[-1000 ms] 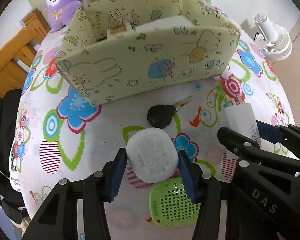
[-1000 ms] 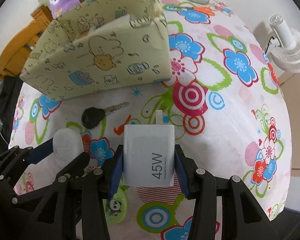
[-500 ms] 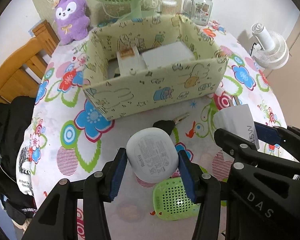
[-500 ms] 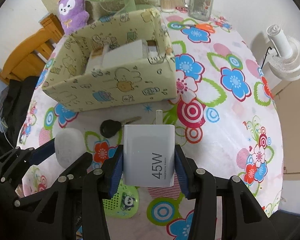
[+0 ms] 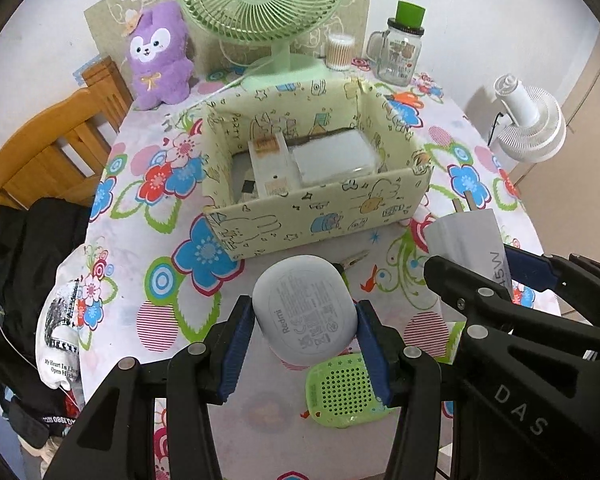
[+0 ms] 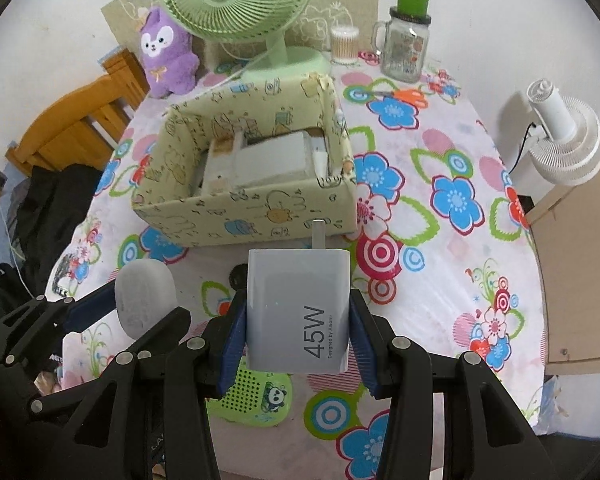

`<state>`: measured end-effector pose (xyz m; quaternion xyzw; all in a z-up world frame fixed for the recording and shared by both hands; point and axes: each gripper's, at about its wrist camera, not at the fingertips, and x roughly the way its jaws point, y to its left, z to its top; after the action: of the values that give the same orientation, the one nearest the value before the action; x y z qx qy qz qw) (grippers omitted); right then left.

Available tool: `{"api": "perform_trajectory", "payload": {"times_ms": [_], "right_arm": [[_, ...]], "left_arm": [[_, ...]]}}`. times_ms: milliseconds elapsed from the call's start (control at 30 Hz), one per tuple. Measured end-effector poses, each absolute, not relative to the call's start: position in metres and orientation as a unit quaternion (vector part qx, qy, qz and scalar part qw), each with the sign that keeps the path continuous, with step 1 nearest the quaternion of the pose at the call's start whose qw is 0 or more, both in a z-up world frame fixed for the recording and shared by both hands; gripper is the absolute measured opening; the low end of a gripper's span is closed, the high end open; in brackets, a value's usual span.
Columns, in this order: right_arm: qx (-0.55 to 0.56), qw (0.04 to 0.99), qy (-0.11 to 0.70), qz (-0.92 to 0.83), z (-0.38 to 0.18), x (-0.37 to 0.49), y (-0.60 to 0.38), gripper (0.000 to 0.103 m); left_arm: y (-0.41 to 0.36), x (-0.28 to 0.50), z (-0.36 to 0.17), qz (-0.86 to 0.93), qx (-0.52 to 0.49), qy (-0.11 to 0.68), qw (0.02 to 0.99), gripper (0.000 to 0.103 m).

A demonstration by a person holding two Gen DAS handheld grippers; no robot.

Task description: Organize rigid objects

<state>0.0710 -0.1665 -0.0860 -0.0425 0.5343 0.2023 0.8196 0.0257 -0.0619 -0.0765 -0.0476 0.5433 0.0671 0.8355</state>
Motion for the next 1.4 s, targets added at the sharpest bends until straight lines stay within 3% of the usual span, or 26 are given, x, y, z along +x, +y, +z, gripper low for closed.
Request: {"api": "perform_trajectory", "payload": {"times_ms": [567, 1400], "right_arm": [[-0.037, 0.842, 0.500, 0.200, -0.049, 0.054, -0.167, 0.050], [-0.033, 0.853, 0.486, 0.187, -0.033, 0.061, -0.147, 0.050]], "left_arm": [[-0.061, 0.014, -0.043, 0.059, -0.035, 0.513, 0.856, 0.053], [-0.035, 0.027, -0.035, 0.038, -0.018, 0.504, 0.863, 0.053]]}}
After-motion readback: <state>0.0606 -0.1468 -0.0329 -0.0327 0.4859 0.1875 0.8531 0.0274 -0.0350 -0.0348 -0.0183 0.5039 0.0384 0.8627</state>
